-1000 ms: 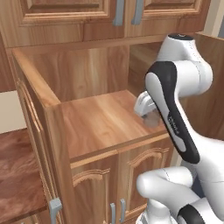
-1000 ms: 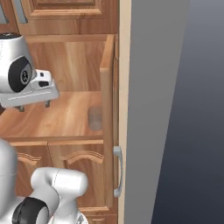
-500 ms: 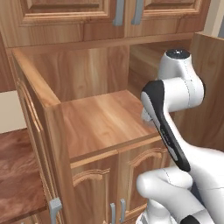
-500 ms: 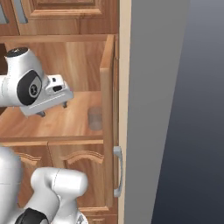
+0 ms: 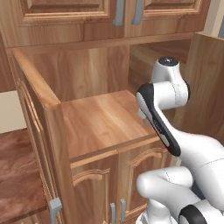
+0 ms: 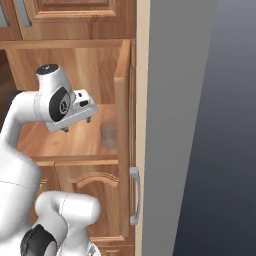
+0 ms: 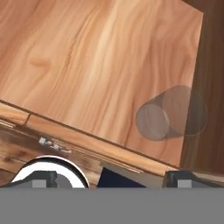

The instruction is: There is a bowl on the dining counter. Grab a lemon wedge from the fridge and place it in the bowl. Then get the liquor bottle and glass cup from the cabinet and place them next to the bowl.

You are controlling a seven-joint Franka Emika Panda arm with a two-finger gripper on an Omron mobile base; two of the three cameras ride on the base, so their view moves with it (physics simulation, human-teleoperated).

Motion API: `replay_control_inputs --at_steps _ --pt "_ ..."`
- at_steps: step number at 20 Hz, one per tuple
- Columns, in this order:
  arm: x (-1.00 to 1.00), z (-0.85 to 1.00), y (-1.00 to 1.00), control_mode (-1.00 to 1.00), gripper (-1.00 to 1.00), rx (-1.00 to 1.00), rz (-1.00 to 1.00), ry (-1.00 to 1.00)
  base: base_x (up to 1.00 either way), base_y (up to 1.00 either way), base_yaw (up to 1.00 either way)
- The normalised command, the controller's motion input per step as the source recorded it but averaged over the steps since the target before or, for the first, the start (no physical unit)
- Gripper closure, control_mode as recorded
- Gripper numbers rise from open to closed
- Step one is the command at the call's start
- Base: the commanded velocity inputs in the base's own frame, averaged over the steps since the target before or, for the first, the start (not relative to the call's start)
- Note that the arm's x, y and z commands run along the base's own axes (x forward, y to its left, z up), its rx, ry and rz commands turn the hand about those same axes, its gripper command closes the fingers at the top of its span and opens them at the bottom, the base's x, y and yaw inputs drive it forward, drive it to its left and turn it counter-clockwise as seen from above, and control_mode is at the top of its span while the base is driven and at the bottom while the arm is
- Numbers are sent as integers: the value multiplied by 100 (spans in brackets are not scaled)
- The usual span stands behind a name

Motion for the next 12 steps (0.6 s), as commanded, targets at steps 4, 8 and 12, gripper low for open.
replay_control_inputs --at_steps 4,8,12 --pt "79 -44 0 -100 -100 0 0 0 0 0 0" --pt "65 -29 0 -100 -100 0 0 0 0 0 0" --pt "37 -20 -1 -100 -100 0 0 0 0 0 0"
